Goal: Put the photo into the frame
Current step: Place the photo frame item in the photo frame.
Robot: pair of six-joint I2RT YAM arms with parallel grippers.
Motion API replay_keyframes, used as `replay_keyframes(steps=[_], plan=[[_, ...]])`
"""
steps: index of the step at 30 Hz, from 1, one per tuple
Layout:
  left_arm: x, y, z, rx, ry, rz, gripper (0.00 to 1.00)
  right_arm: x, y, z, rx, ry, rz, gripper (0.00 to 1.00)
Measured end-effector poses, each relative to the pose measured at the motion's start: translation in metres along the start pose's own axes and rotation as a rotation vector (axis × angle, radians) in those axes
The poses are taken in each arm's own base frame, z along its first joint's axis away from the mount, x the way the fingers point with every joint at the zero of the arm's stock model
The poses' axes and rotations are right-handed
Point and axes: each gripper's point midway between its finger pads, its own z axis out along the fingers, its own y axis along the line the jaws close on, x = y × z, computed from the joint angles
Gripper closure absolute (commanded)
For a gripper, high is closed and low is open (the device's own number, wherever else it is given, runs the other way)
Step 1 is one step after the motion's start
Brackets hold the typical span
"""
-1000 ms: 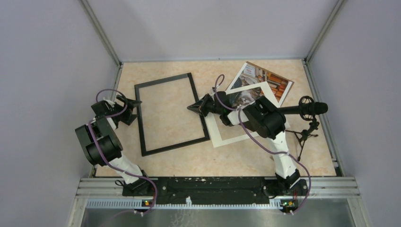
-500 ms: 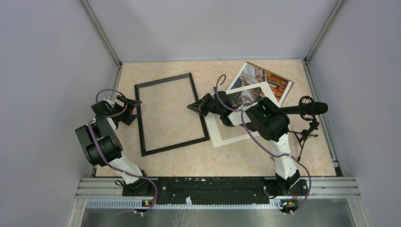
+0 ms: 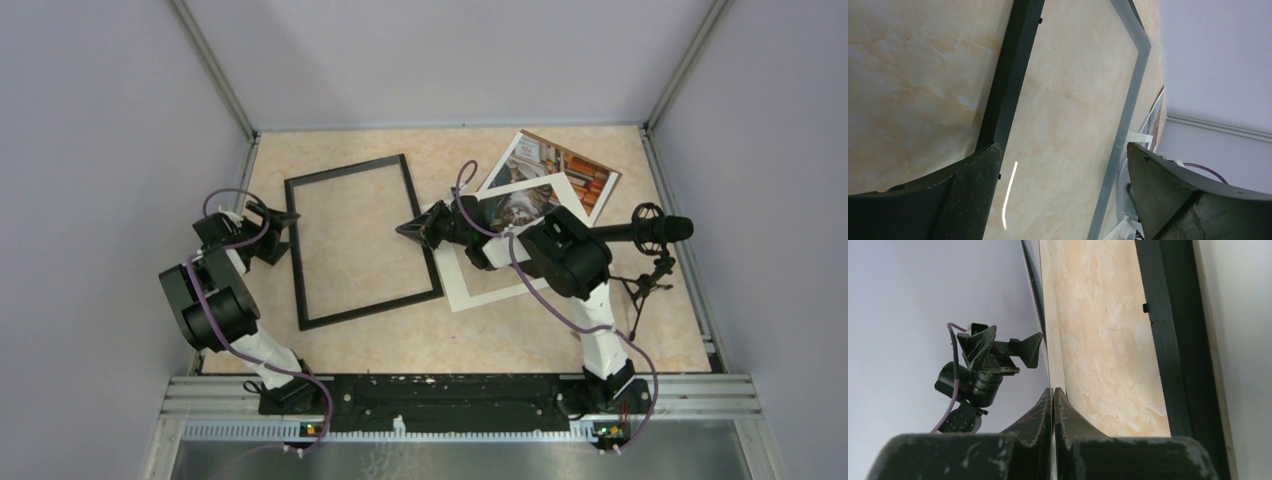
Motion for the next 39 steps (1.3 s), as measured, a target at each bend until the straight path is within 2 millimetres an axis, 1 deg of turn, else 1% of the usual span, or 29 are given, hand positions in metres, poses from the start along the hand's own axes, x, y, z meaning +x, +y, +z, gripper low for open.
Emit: replay_keyframes(steps=[3, 22, 31, 39], plan=[[0.0, 0.0, 0.0, 0.0, 0.0, 0.0, 0.01, 0.003, -0.005, -0.002, 0.011, 0.008, 0.004, 1.0], [0.0, 0.0, 0.0, 0.0, 0.0, -0.001, 0.02, 0.005, -0.01, -0.004, 0.02, 0.015, -0.003, 1.0], [0.0, 0.0, 0.0, 0.0, 0.0, -0.001, 0.02, 0.008, -0.023, -0.008, 0.048, 0.018, 0.0, 1.0], [0.0, 0.0, 0.0, 0.0, 0.0, -0.001, 0.02, 0.008, -0.023, -0.008, 0.045, 0.024, -0.039, 1.0]])
